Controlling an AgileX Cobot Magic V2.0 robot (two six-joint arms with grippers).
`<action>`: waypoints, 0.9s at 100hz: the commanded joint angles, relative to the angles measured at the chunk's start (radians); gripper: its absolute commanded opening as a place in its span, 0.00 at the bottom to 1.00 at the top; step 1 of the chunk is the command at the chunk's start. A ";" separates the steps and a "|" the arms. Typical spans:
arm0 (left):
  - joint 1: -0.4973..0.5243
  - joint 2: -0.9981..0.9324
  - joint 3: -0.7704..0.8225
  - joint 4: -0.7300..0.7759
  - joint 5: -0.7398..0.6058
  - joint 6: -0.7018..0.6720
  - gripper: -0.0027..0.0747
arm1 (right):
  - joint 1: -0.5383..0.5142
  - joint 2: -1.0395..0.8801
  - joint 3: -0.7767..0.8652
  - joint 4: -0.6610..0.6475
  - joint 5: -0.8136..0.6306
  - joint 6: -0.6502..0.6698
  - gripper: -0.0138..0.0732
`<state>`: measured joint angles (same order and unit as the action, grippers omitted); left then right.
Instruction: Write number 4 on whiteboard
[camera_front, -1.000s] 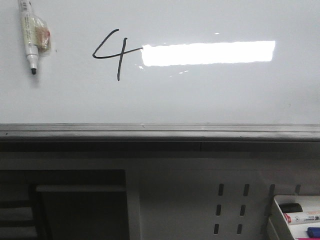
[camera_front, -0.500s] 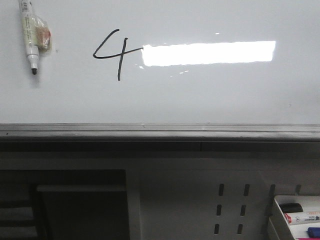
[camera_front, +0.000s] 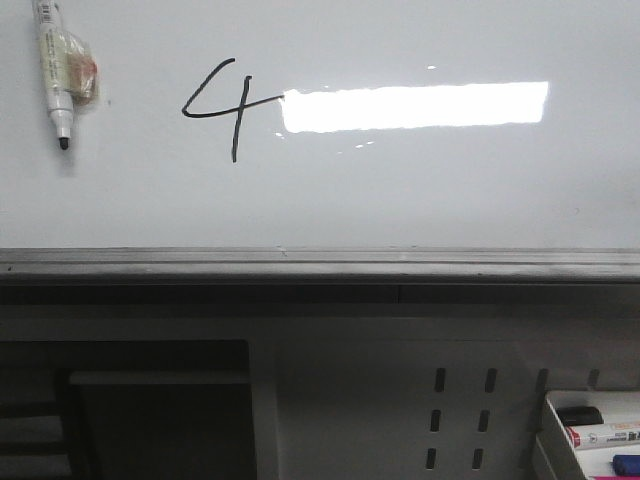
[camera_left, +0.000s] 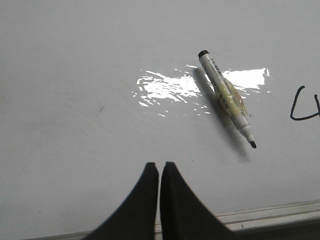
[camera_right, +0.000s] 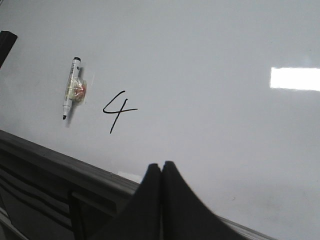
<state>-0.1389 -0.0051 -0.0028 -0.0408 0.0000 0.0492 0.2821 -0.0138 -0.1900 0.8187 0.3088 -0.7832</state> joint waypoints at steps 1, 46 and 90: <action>0.002 -0.026 0.030 0.004 -0.057 -0.014 0.01 | -0.004 -0.008 -0.023 0.021 -0.060 -0.006 0.08; 0.005 -0.026 0.029 0.004 -0.057 -0.014 0.01 | -0.004 -0.008 -0.023 0.021 -0.060 -0.006 0.08; 0.005 -0.026 0.029 0.004 -0.057 -0.014 0.01 | -0.004 -0.008 -0.023 0.021 -0.073 -0.006 0.08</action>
<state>-0.1383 -0.0051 -0.0028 -0.0345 0.0121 0.0492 0.2821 -0.0138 -0.1900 0.8187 0.3004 -0.7832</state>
